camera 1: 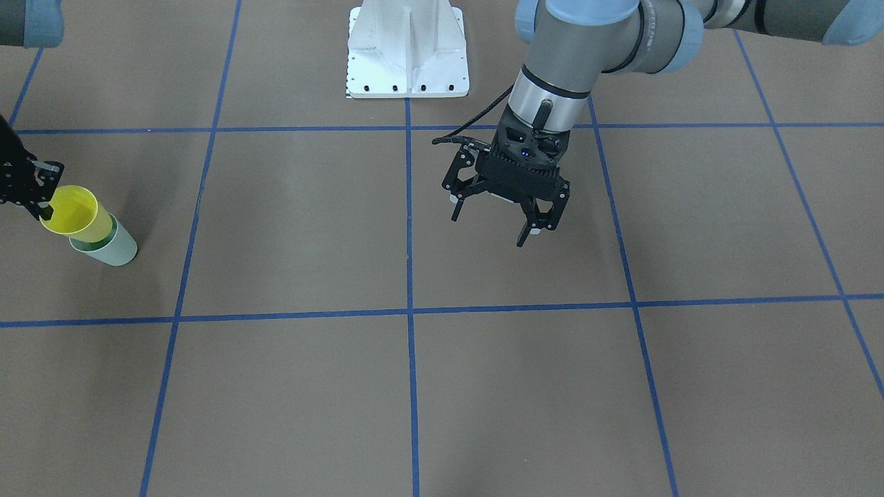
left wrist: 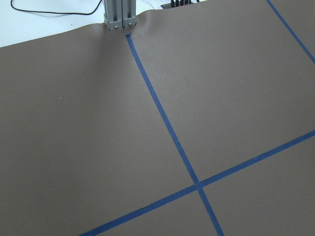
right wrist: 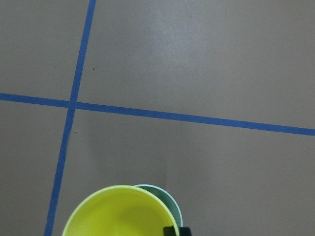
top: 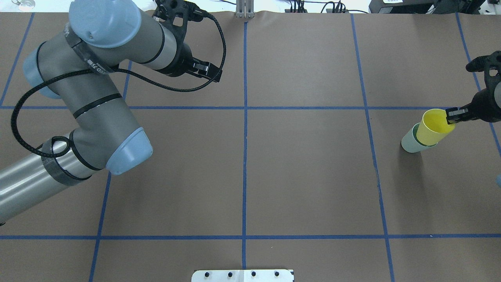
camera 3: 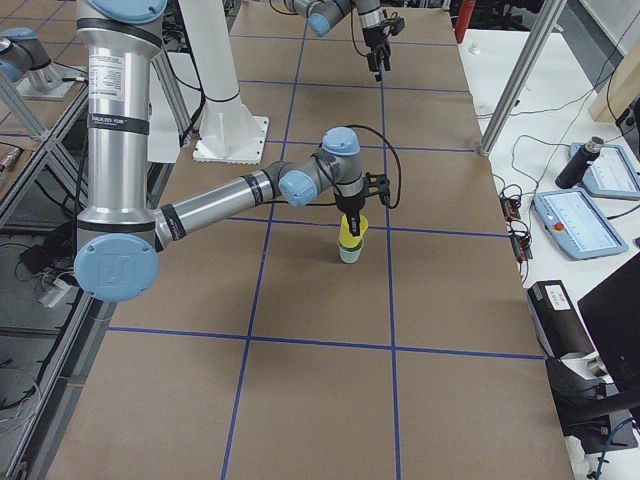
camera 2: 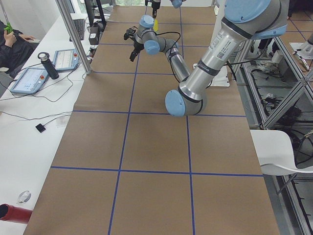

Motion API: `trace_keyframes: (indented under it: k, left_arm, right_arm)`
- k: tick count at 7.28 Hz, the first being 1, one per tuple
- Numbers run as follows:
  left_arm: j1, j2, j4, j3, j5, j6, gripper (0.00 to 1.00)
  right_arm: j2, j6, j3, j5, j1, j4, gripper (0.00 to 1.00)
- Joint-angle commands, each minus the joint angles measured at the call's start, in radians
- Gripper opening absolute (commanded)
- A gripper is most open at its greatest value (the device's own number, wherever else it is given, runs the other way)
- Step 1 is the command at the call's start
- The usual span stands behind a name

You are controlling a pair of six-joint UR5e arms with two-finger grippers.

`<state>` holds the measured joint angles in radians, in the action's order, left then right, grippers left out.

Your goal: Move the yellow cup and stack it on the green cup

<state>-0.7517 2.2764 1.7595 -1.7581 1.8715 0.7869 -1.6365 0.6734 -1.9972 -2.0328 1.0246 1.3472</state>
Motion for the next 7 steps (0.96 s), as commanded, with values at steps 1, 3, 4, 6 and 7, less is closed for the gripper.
trace_keyframes:
  k: [1, 3, 4, 6, 7]
  left_arm:
    - [0.0, 0.0, 0.0, 0.002, 0.0, 0.0, 1.0]
    - [0.0, 0.0, 0.0, 0.005, 0.0, 0.0, 1.0]
    - [0.0, 0.0, 0.0, 0.005, 0.0, 0.0, 1.0]
    - [0.0, 0.0, 0.0, 0.006, 0.0, 0.0, 1.0]
    - [0.002, 0.0, 0.0, 0.006, 0.0, 0.0, 1.0]
  right_arm:
    - [0.001, 0.0, 0.017, -0.001, -0.001, 0.0, 0.0]
    - [0.004, 0.0, 0.028, -0.001, -0.003, 0.0, 0.0]
    - [0.009, 0.0, 0.034, -0.003, -0.005, 0.0, 0.12]
    - [0.015, 0.002, 0.038, -0.003, -0.005, 0.0, 0.9]
    - [0.017, 0.011, 0.038, -0.003, -0.005, 0.0, 0.99]
